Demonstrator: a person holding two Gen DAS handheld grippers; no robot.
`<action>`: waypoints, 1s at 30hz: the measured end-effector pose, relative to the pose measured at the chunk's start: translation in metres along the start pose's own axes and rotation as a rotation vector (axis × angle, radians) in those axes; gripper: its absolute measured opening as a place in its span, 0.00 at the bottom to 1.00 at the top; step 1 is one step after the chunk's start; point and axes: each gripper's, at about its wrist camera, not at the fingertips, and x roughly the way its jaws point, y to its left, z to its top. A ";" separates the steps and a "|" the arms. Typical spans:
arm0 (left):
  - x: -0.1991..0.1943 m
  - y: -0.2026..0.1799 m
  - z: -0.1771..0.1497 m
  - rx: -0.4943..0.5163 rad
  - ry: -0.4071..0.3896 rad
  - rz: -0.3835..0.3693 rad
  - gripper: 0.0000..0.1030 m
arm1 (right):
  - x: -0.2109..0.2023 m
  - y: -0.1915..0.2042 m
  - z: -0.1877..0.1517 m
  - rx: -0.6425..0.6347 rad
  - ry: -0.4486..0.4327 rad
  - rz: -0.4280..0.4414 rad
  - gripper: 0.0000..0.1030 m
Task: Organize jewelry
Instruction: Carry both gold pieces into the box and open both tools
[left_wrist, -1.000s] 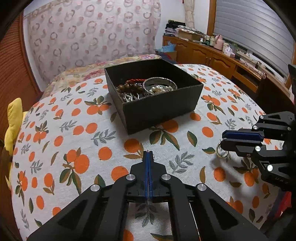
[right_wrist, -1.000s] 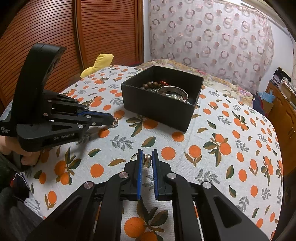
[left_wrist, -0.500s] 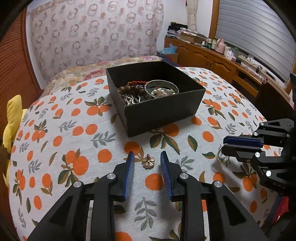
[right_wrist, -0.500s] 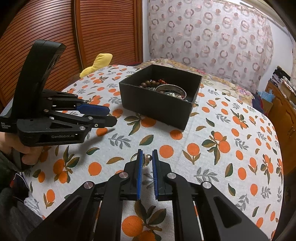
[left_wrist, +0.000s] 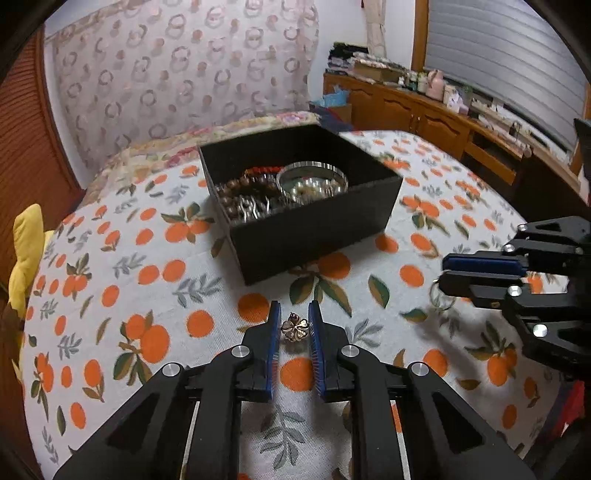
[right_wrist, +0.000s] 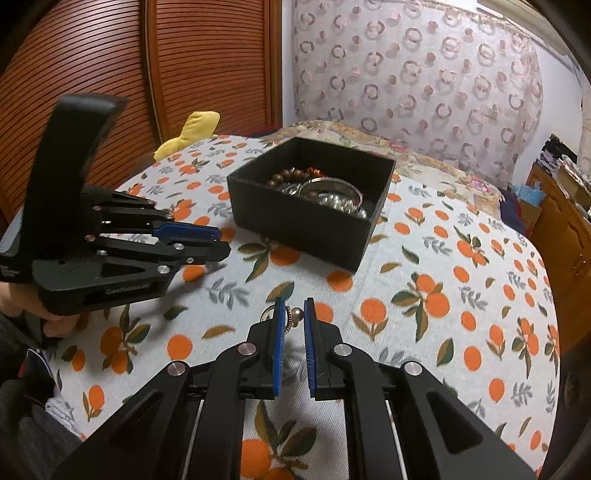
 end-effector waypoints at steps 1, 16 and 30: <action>-0.003 0.001 0.002 -0.004 -0.010 -0.002 0.13 | 0.000 -0.001 0.004 -0.003 -0.007 -0.003 0.11; -0.022 0.014 0.056 -0.046 -0.144 0.004 0.14 | 0.012 -0.035 0.082 0.067 -0.129 -0.005 0.11; 0.000 0.024 0.064 -0.102 -0.140 0.026 0.23 | 0.047 -0.050 0.090 0.117 -0.100 -0.001 0.26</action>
